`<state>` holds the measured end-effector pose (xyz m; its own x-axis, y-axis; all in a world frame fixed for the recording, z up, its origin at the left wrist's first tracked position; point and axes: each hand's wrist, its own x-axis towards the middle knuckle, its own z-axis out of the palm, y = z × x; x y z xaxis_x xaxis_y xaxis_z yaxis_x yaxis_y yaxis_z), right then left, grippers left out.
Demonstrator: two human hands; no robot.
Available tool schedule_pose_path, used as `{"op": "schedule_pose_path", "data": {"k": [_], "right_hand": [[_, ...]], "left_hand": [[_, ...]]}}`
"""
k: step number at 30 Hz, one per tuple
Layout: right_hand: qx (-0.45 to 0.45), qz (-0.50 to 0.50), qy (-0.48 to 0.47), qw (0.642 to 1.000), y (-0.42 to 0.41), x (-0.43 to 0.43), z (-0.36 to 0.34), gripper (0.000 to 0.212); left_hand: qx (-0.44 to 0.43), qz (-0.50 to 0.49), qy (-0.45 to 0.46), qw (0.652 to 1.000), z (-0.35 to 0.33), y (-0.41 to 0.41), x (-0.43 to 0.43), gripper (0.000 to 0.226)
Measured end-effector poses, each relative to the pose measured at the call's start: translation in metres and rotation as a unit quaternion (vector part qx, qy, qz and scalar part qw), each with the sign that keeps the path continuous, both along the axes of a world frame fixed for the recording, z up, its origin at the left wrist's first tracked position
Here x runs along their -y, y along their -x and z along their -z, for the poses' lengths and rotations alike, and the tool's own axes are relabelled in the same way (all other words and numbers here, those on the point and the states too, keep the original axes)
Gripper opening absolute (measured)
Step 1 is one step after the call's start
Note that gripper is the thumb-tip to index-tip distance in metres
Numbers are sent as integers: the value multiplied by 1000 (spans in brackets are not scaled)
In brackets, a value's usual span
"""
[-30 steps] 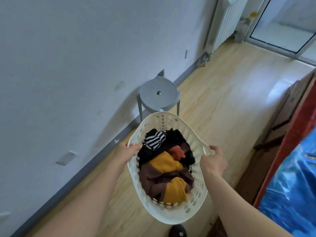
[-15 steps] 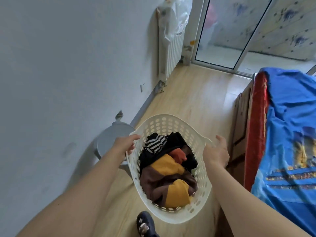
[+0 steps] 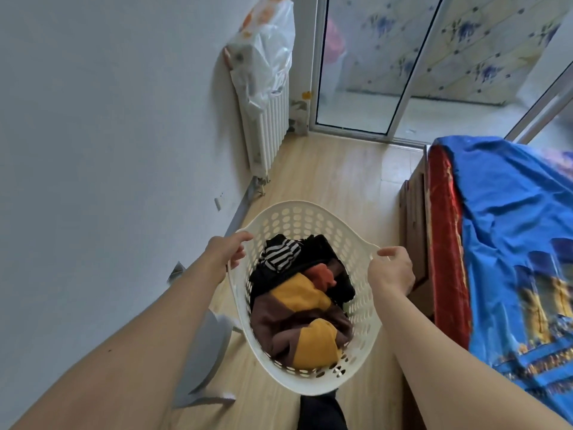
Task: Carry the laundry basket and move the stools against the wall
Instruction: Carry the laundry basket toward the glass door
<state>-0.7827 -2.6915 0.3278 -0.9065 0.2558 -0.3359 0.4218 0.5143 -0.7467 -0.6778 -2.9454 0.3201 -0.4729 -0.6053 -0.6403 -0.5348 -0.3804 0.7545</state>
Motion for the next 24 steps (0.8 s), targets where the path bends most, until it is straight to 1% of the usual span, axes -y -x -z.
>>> {"op": "schedule_pose_path", "data": {"k": [6, 10, 17, 22, 24], "right_hand": [[-1, -13, -2, 1000, 123, 37, -10, 19], [0, -17, -4, 1000, 207, 55, -14, 18], [-2, -19, -1, 1000, 337, 83, -14, 13], [-21, -12, 3, 1000, 443, 114, -10, 14], [-22, -8, 3, 1000, 487, 130, -8, 14]], "left_hand": [[10, 0, -20, 1000, -10, 124, 33, 18], [17, 9, -19, 1000, -15, 212, 50, 21], [14, 15, -22, 1000, -17, 344, 78, 13], [1, 19, -19, 1000, -16, 455, 111, 14], [-3, 19, -24, 1000, -16, 503, 129, 22]]}}
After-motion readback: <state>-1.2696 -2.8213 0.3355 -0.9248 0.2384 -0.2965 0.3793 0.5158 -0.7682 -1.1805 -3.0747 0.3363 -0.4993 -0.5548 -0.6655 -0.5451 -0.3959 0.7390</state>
